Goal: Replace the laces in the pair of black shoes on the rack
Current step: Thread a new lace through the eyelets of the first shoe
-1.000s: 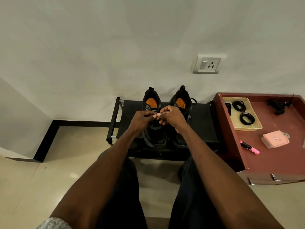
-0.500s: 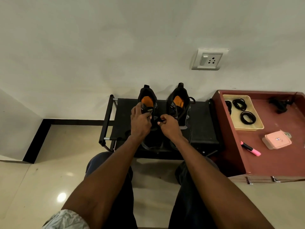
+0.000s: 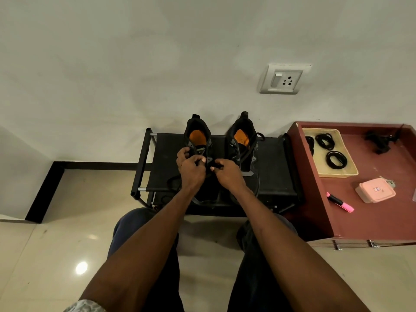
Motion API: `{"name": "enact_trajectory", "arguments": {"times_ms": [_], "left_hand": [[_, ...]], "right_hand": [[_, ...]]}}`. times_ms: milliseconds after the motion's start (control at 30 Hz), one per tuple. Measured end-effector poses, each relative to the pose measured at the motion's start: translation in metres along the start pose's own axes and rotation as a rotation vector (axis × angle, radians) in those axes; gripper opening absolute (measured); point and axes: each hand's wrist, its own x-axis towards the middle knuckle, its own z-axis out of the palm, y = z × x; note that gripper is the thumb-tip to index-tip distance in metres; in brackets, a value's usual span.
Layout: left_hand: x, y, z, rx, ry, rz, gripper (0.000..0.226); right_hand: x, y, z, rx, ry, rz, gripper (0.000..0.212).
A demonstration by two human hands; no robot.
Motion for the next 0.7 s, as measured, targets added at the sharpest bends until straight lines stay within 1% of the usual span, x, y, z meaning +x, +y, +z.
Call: {"name": "enact_trajectory", "arguments": {"times_ms": [67, 133, 200, 267, 333, 400, 433, 500, 533, 567, 600, 633, 700], "left_hand": [[0.000, 0.000, 0.002, -0.019, -0.002, -0.019, 0.023], [0.003, 0.002, 0.003, -0.036, -0.037, -0.058, 0.020], [0.005, 0.006, 0.004, -0.070, -0.063, -0.108, 0.015], [0.005, 0.009, 0.006, -0.094, -0.053, -0.157, 0.014], [0.005, 0.012, 0.008, -0.108, -0.025, -0.213, 0.017], [0.004, 0.016, 0.009, -0.133, -0.022, -0.263, 0.020], [0.003, 0.018, 0.009, -0.144, -0.040, -0.277, 0.027], [0.000, 0.024, 0.005, -0.164, -0.117, -0.299, 0.044], [-0.003, 0.026, -0.001, -0.139, -0.181, -0.286, 0.044], [-0.003, 0.026, -0.008, -0.066, -0.256, -0.242, 0.040], [-0.002, 0.024, -0.016, 0.036, -0.341, -0.183, 0.040], [0.000, 0.019, -0.024, 0.139, -0.420, -0.116, 0.050], [0.006, 0.008, -0.041, 0.304, -0.526, -0.008, 0.083]], "right_hand": [[0.000, 0.001, 0.000, 0.001, -0.003, 0.009, 0.048], [0.001, 0.002, 0.001, -0.011, -0.002, 0.002, 0.047], [0.003, 0.003, 0.002, -0.029, 0.001, -0.008, 0.040], [0.004, 0.005, 0.003, -0.037, 0.013, -0.024, 0.030], [0.002, 0.004, 0.002, -0.057, 0.020, -0.048, 0.019], [-0.001, 0.001, 0.002, -0.079, 0.028, -0.065, 0.019], [-0.002, 0.001, 0.002, -0.089, 0.028, -0.069, 0.020], [-0.002, 0.000, 0.002, -0.082, 0.018, -0.067, 0.023], [-0.002, 0.001, 0.002, -0.076, 0.007, -0.064, 0.024], [-0.002, 0.001, 0.000, -0.085, -0.007, -0.060, 0.023], [-0.001, 0.001, -0.001, -0.117, -0.012, -0.059, 0.021], [-0.001, 0.000, -0.002, -0.158, 0.011, -0.065, 0.020], [0.003, -0.005, -0.002, -0.183, 0.171, -0.085, 0.018]]}}
